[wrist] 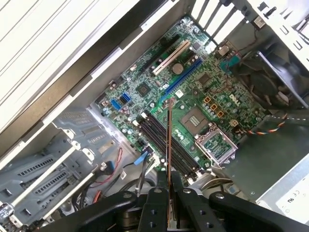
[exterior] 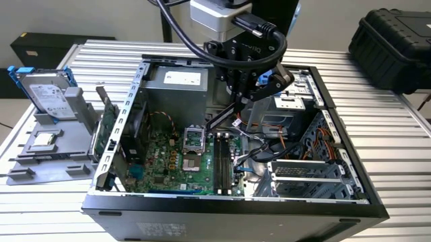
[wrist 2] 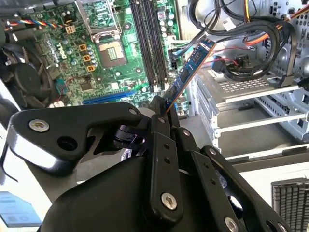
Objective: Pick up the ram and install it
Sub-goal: 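Insert the ram into the slot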
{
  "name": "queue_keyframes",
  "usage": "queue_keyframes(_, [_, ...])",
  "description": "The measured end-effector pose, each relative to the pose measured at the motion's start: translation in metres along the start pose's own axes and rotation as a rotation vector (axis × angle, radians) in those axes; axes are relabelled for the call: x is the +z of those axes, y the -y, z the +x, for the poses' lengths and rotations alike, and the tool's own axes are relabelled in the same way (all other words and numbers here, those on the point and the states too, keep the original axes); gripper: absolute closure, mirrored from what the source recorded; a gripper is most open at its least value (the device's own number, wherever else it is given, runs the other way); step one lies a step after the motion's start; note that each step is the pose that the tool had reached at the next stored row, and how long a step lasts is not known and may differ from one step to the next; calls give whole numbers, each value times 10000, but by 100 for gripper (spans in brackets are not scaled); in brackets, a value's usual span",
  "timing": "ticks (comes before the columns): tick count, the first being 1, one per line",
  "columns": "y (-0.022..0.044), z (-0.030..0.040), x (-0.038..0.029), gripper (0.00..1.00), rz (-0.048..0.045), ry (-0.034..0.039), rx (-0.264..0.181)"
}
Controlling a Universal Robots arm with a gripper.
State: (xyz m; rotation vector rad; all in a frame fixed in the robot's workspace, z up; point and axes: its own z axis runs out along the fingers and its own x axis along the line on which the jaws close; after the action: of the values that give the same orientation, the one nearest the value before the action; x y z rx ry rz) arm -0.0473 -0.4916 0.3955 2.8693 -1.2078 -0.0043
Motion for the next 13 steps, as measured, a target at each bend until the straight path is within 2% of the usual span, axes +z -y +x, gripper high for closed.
queue_keyframes(13, [0, 0, 0, 100, 8, -26, -959])
